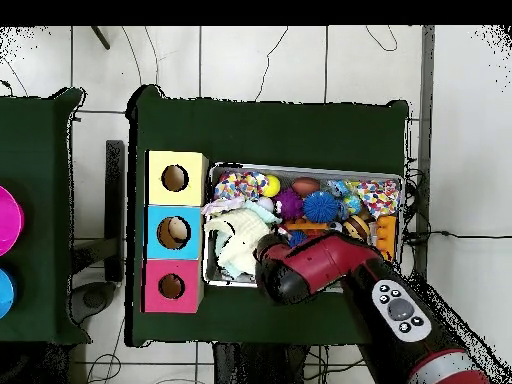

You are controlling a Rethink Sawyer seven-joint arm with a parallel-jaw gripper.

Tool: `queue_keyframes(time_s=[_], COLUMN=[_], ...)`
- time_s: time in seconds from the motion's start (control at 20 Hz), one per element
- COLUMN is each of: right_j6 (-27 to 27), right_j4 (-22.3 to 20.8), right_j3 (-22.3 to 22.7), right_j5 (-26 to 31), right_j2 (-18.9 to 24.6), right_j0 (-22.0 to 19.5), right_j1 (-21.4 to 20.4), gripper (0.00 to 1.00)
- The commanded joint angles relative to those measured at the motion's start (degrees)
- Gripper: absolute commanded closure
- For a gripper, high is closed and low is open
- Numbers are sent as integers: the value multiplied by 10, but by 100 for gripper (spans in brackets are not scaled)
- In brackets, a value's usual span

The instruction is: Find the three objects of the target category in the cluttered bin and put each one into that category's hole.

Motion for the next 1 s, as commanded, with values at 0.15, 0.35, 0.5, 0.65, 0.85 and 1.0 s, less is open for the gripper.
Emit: queue_keyframes(time_s=[0.15, 0.35, 0.5, 0.65, 0.85, 1.0], right_j6=[-51, -10, 48, 75, 98, 101], right_j4=[102, 136, 147, 140, 134, 118], right_j3=[21, 10, -25, -57, -74, -82], right_j5=[84, 87, 79, 80, 46, 29], right_j2=[125, 124, 74, 26, -11, -44], right_j0=[-144, -149, -109, -67, -33, -8], right_j1=[-11, -17, -24, -25, -27, -29], gripper=[0, 0, 0, 0, 0, 0])
